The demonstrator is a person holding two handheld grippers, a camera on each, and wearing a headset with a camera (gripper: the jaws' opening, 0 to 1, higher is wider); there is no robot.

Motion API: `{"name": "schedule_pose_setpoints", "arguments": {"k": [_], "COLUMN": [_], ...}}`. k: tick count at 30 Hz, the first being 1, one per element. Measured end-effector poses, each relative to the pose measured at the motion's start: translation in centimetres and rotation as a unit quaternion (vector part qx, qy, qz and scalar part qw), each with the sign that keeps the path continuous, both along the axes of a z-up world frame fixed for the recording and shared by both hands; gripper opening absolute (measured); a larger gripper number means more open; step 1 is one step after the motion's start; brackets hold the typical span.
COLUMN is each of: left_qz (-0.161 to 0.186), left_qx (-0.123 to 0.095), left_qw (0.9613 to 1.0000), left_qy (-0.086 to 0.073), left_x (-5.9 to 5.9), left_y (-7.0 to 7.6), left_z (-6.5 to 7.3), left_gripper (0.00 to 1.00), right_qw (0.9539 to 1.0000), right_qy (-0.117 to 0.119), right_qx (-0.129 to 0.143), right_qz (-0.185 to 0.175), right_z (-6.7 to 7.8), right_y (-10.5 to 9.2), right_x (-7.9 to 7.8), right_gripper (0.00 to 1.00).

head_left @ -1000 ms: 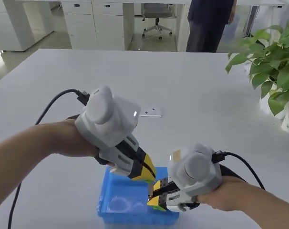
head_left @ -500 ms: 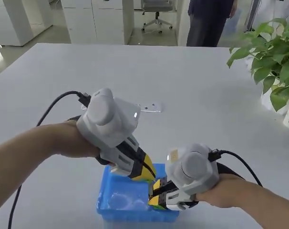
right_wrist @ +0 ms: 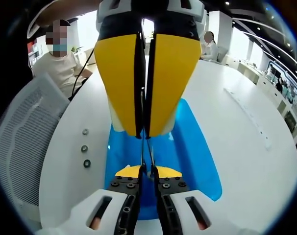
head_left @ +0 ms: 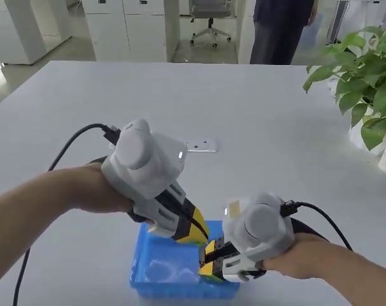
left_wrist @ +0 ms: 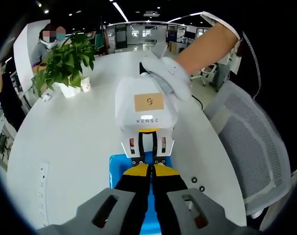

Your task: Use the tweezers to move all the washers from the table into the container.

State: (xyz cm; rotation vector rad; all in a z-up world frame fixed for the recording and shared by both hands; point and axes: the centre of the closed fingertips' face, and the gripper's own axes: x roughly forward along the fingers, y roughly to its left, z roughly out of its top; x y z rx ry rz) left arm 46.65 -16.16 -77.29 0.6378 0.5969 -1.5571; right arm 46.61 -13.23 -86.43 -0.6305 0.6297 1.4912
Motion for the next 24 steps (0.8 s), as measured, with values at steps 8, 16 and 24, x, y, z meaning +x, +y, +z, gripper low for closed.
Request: {"name": "schedule_pose_setpoints", "arguments": {"k": [8,16,24], "left_qz": [0.003,0.006,0.017], "left_qx": [0.003,0.0,-0.005], "left_qw": [1.0,0.9999,0.9998], "left_qy": [-0.003,-0.008,-0.006], "left_x": [-0.1,-0.7,-1.2], "left_y": [0.0,-0.1,-0.2], "left_z": [1.0,2.0,3.0], "left_gripper": [0.04,0.04,0.04], "right_qw": [0.9999,0.9998,0.9996], "right_qy": [-0.002,-0.008,-0.015], "right_qx": [0.011,0.016,0.022], "right_qz": [-0.006,-0.009,-0.009], "right_z": [1.1,2.1,3.2], "right_y": [0.1,-0.1,0.0], "right_x": [-0.2,-0.6,-1.1], "right_gripper": [0.11,0.12,0.11]}}
